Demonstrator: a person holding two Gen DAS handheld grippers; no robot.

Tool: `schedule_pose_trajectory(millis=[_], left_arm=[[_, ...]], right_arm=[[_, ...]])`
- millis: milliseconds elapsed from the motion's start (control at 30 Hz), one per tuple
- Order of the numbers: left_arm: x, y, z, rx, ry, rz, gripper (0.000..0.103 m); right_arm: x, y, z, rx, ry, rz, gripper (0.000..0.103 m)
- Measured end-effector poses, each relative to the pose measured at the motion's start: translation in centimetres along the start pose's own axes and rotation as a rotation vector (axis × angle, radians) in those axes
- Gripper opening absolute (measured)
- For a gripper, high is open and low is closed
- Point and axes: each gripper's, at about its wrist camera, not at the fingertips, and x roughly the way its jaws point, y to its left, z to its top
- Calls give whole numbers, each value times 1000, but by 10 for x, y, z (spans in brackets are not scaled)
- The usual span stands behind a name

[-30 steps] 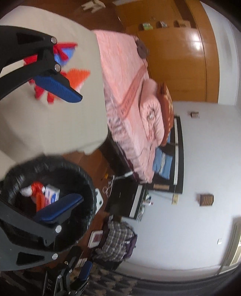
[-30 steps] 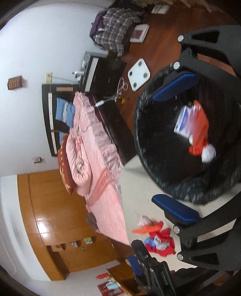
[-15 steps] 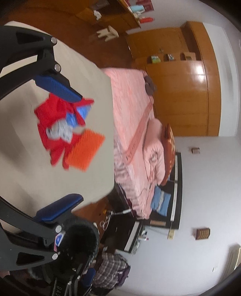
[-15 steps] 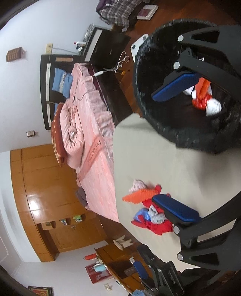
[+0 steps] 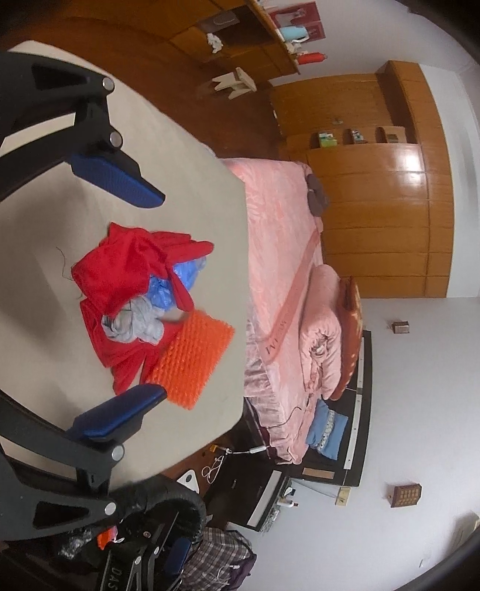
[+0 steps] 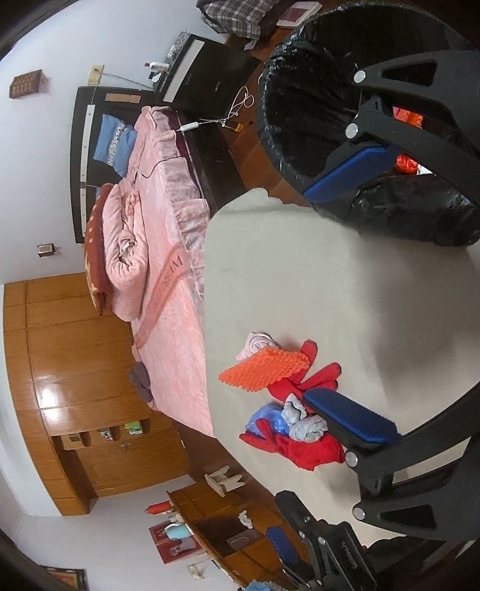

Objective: Collect trash
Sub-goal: 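Return to the table and grasp the grey sock with the left tool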

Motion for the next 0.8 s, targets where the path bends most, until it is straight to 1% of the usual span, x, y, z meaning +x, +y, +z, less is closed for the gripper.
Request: schedule_pose_trajectory(millis=[133, 200, 433, 533, 633, 667, 700, 800], left_arm=[[23, -2, -6, -1, 26, -18, 87], [34, -5, -9, 1, 43, -31, 83], [77, -11, -21, -6, 113, -55, 75], [92, -11, -25, -16, 135, -58, 72], [102, -11, -27, -28, 162, -68, 66], [104, -12, -27, -32, 170, -74, 62], [105, -11, -27, -33, 176, -77, 55], [107, -14, -28, -25, 186, -78, 44]], right_arm=[[15, -1, -1, -2, 16, -10, 98], [22, -1, -1, 0, 23, -17, 98], [43, -3, -3, 0, 55, -31, 98], [50, -3, -3, -4, 64, -30, 98], [56, -5, -2, -9, 71, -29, 98], [58, -5, -2, -8, 73, -29, 98], [60, -6, -2, -7, 76, -29, 98], [64, -7, -3, -2, 81, -28, 98]])
